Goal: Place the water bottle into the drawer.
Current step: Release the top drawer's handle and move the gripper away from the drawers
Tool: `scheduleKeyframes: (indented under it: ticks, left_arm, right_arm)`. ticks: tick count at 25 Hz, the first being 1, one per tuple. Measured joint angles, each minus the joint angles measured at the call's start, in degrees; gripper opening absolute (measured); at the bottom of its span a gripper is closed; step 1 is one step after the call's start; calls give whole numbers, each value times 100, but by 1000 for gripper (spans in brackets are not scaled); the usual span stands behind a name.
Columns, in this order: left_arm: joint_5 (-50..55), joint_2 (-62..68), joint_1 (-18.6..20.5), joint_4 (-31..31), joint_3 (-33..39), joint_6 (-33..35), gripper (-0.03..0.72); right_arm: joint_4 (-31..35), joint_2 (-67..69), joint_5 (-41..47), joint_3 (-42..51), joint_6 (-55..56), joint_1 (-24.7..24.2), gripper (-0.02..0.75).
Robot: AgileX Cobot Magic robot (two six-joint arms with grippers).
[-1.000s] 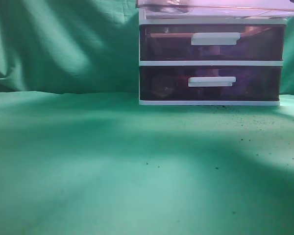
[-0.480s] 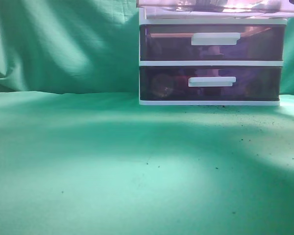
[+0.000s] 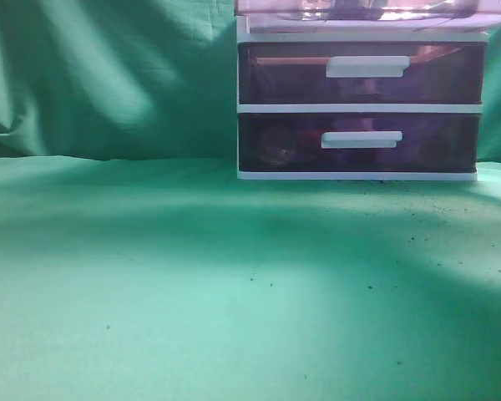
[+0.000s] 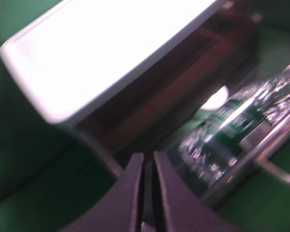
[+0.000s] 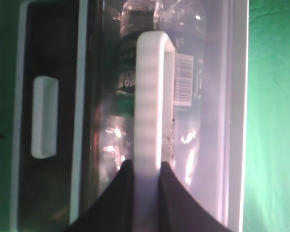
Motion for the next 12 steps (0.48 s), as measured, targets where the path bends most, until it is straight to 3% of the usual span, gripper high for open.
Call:
scheduleKeyframes:
  ticks: [2,4,9,12]
  left_arm:
    - [961,-170,18,669,0,-563,0]
    - [1444,-351,41,907,0,-795,0]
    - [1327,-1069,31,54,209,-762,0]
    - [1166,-1635,31,-97,903,-748,0]
  right_arm:
    - [13,133,84,-217,-89,0,95]
    - [38,423,83,-526,-149,0,95]
    - [188,1239,8,-1394,-431,-64,95]
    - [226,1649,8,-1894,-505,-115,95]
